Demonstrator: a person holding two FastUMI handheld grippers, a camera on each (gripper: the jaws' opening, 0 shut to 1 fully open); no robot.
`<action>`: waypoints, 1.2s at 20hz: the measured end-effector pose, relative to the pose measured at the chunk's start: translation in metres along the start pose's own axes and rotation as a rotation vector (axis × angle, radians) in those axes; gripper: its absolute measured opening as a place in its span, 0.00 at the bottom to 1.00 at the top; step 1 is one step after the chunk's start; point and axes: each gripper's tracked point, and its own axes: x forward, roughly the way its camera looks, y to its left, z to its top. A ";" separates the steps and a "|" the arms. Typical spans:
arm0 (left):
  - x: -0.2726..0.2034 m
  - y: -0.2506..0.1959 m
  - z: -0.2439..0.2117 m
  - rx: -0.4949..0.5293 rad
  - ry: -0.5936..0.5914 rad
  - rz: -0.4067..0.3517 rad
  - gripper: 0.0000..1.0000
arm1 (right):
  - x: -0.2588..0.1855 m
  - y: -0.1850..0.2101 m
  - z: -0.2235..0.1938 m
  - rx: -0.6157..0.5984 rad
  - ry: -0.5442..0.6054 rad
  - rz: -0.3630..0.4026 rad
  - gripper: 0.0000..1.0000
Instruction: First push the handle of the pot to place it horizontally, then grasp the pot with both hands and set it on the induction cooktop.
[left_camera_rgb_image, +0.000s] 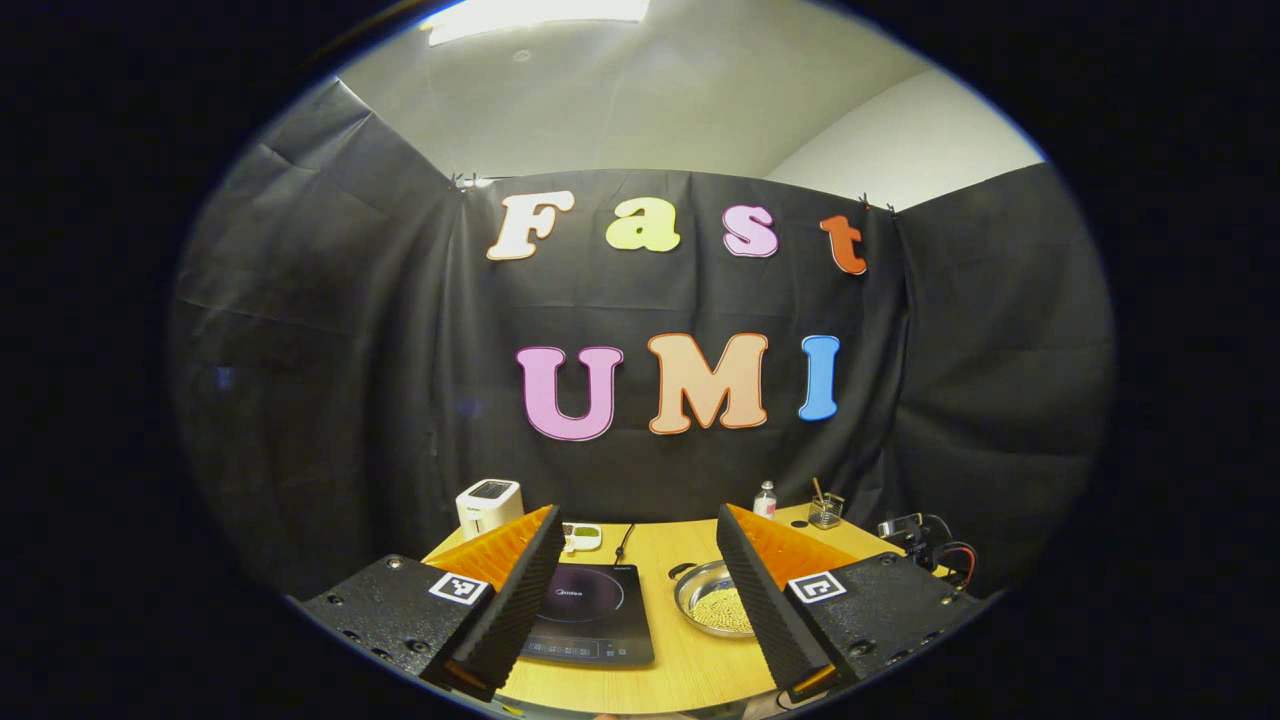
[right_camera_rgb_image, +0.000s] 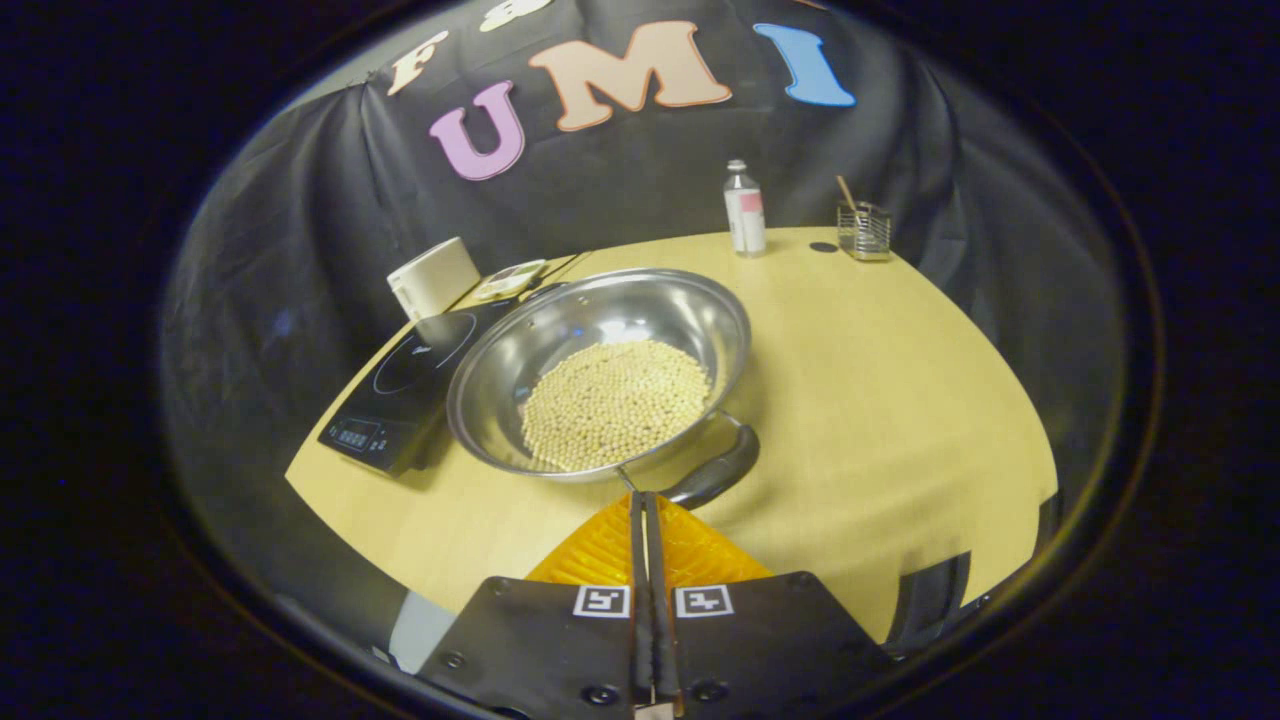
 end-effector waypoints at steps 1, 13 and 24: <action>0.000 0.000 -0.001 -0.002 0.001 -0.002 0.93 | 0.000 -0.008 0.003 0.006 -0.009 -0.013 0.00; 0.002 0.003 -0.005 -0.019 0.001 -0.003 0.94 | 0.020 -0.063 0.035 0.055 -0.056 -0.109 0.03; 0.015 0.023 -0.023 -0.035 0.028 0.008 0.95 | 0.052 -0.091 0.068 0.086 -0.080 -0.170 0.03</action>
